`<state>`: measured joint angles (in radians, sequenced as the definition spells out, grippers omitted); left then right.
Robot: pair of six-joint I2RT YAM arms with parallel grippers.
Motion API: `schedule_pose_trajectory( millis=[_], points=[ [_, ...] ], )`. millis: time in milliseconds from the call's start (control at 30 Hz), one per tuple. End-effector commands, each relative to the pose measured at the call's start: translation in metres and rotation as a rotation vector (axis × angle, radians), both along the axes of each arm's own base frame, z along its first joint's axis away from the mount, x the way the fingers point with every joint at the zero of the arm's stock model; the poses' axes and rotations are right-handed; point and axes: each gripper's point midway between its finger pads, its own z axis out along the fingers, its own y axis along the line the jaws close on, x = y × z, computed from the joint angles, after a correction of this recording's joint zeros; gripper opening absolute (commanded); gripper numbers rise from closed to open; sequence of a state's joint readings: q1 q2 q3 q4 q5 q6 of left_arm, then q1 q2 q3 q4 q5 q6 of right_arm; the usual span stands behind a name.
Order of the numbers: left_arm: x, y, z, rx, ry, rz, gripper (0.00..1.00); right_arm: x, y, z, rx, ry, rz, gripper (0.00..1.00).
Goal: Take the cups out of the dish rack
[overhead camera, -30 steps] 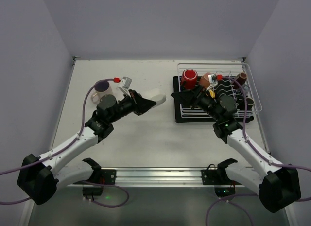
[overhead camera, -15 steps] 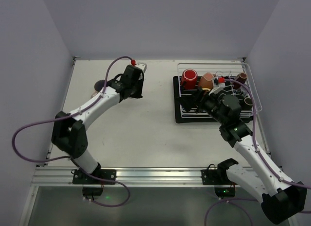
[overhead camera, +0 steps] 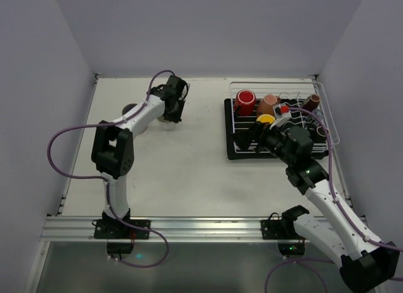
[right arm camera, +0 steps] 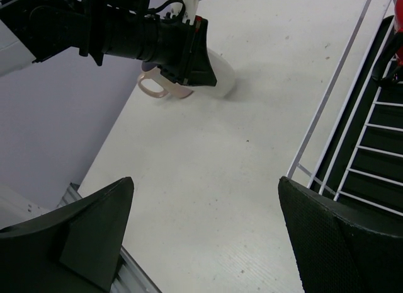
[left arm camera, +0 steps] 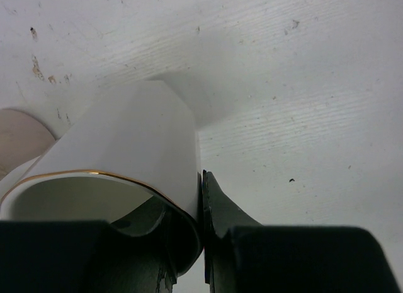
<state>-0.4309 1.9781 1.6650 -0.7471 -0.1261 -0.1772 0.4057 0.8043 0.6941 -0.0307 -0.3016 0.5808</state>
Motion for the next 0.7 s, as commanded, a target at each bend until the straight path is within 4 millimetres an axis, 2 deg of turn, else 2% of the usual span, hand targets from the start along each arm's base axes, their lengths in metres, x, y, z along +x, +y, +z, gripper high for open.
schedule_pose_trajectory(
  millis=[0, 133, 167, 333, 367, 467, 533, 567, 633, 667],
  points=[
    [0.01, 0.008, 0.008, 0.043, -0.014, -0.026, 0.0, -0.004, -0.001, -0.001, -0.019, -0.018, 0.007, 0.99],
    [0.014, 0.015, 0.007, 0.087, -0.023, -0.007, 0.07, -0.003, -0.001, -0.004, -0.022, -0.011, 0.005, 0.99],
    [0.015, 0.018, 0.007, 0.102, -0.027, 0.002, 0.14, -0.003, -0.001, -0.005, -0.023, -0.004, 0.004, 0.99],
    [0.019, 0.022, 0.005, 0.13, -0.032, 0.019, 0.31, -0.001, -0.002, -0.005, -0.024, 0.0, -0.006, 0.99],
    [0.02, 0.023, 0.007, 0.132, -0.035, 0.022, 0.38, -0.001, -0.003, -0.006, -0.031, 0.002, -0.011, 0.99],
    [0.021, 0.022, 0.018, 0.117, -0.062, 0.032, 0.53, 0.005, -0.012, -0.007, -0.072, 0.01, -0.063, 0.99],
    [0.024, 0.02, 0.033, 0.097, -0.104, 0.039, 0.6, 0.008, -0.017, -0.005, -0.098, 0.013, -0.086, 0.99],
    [0.025, 0.02, 0.038, 0.089, -0.118, 0.042, 0.67, 0.012, -0.022, -0.006, -0.115, 0.018, -0.122, 0.99],
    [0.026, 0.018, 0.059, 0.06, -0.163, 0.049, 0.74, 0.016, -0.032, -0.006, -0.153, 0.022, -0.174, 0.99],
    [0.028, 0.015, 0.068, 0.039, -0.19, 0.049, 0.81, 0.021, -0.042, -0.008, -0.18, 0.03, -0.234, 0.99]
  ],
)
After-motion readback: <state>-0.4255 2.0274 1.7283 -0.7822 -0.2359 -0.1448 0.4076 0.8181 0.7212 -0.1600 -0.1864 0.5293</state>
